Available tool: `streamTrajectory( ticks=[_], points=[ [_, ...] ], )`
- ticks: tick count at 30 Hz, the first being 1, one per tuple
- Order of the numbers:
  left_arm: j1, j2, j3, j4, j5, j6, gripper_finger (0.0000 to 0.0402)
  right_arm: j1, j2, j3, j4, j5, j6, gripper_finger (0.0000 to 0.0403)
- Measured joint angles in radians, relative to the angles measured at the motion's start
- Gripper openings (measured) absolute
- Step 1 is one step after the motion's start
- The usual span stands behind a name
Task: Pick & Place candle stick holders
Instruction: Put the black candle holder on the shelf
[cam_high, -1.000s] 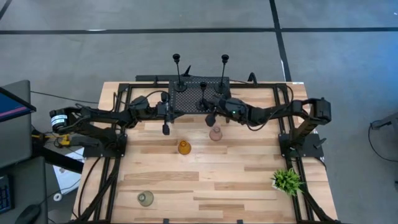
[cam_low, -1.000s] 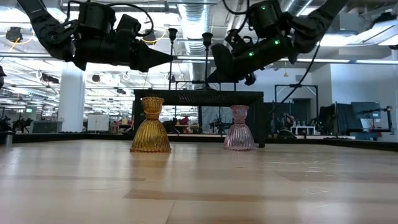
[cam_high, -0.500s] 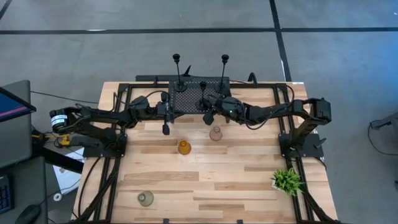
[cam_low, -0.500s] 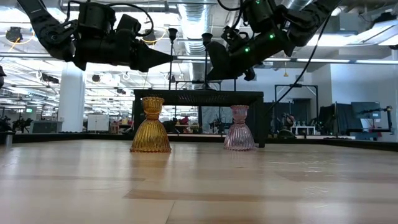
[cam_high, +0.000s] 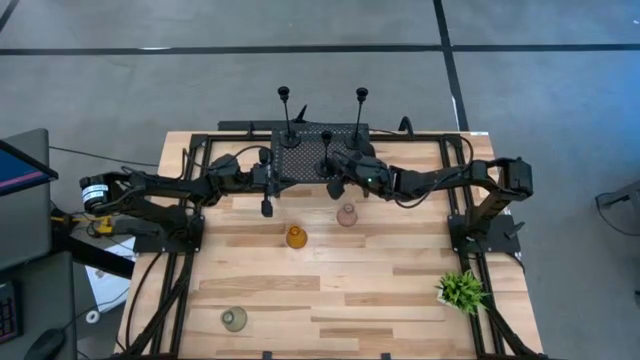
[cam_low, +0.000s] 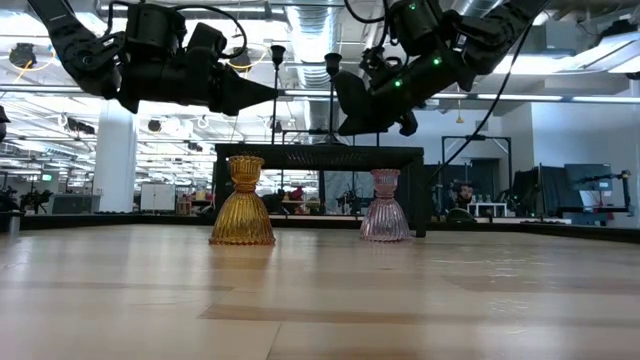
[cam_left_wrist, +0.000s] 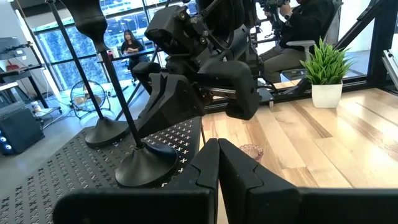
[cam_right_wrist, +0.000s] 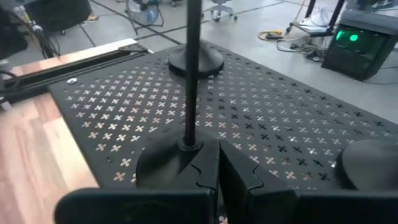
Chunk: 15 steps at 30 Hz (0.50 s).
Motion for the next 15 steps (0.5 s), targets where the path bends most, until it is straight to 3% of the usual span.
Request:
streamTrajectory(
  ticks=[15],
  points=[
    [0.000, 0.000, 0.000, 0.000, 0.000, 0.003, 0.0005, 0.000, 0.000, 0.000, 0.073, -0.019, 0.000, 0.0000]
  ],
)
